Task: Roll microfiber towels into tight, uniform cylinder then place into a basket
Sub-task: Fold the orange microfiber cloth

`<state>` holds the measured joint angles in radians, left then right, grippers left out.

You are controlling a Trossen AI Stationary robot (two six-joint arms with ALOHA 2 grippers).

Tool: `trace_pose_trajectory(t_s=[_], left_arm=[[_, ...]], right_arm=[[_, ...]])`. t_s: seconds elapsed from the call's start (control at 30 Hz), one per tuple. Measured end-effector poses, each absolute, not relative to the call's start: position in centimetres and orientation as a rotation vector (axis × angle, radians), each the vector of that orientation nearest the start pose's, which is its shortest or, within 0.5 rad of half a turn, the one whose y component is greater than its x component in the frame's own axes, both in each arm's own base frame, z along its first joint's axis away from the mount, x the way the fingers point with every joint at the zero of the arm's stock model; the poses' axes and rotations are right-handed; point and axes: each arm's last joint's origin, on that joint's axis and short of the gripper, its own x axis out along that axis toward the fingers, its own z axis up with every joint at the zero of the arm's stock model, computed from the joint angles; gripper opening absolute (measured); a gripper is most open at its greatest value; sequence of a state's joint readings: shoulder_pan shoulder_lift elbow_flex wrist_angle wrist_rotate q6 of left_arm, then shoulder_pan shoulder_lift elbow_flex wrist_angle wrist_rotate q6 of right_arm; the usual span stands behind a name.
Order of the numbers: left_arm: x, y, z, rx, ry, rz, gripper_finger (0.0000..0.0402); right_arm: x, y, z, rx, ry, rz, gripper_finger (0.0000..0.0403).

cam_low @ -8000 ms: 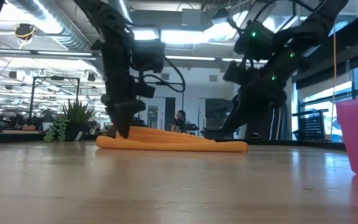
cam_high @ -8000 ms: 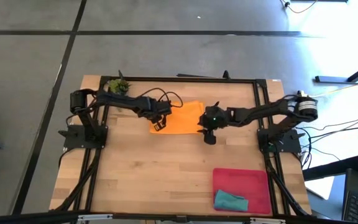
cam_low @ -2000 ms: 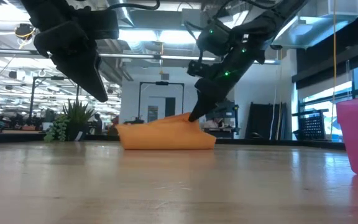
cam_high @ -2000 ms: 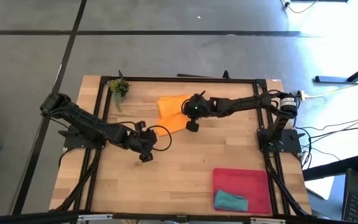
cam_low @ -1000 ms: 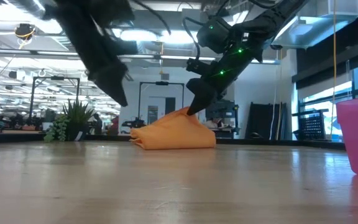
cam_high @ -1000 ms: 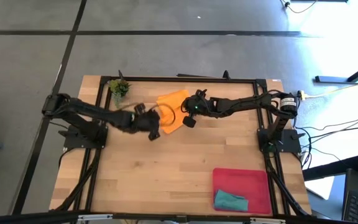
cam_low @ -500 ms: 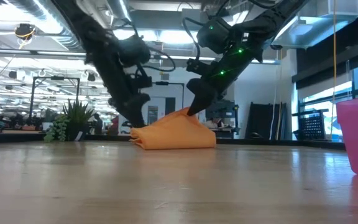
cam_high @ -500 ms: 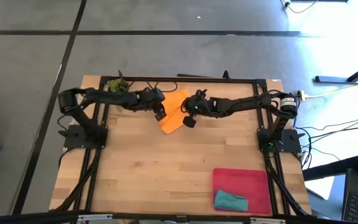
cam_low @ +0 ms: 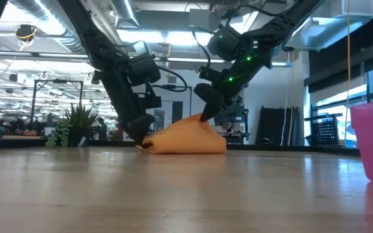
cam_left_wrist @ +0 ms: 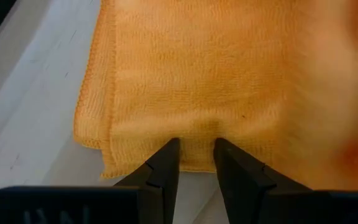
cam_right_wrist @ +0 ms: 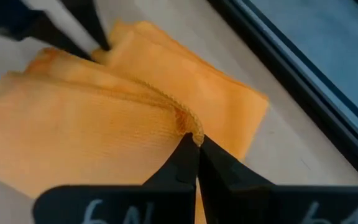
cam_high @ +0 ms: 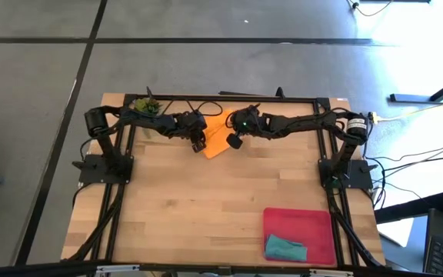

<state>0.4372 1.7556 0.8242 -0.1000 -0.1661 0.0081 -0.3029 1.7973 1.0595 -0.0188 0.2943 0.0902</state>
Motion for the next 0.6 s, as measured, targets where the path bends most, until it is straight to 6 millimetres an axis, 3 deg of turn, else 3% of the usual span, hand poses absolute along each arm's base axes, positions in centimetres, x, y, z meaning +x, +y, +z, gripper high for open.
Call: trace_pose_trajectory(t_s=[0.33,0.6], left_arm=[[28.0,13.5,11.9,-0.107,1.057,0.524,0.0096],[28.0,13.4,11.9,-0.110,1.063,0.521,0.0096]], right_arm=[[34.3,-13.9,17.5,0.128,0.738,-0.643,0.0005],[34.2,-14.3,17.4,0.161,0.735,-0.589,0.0008]])
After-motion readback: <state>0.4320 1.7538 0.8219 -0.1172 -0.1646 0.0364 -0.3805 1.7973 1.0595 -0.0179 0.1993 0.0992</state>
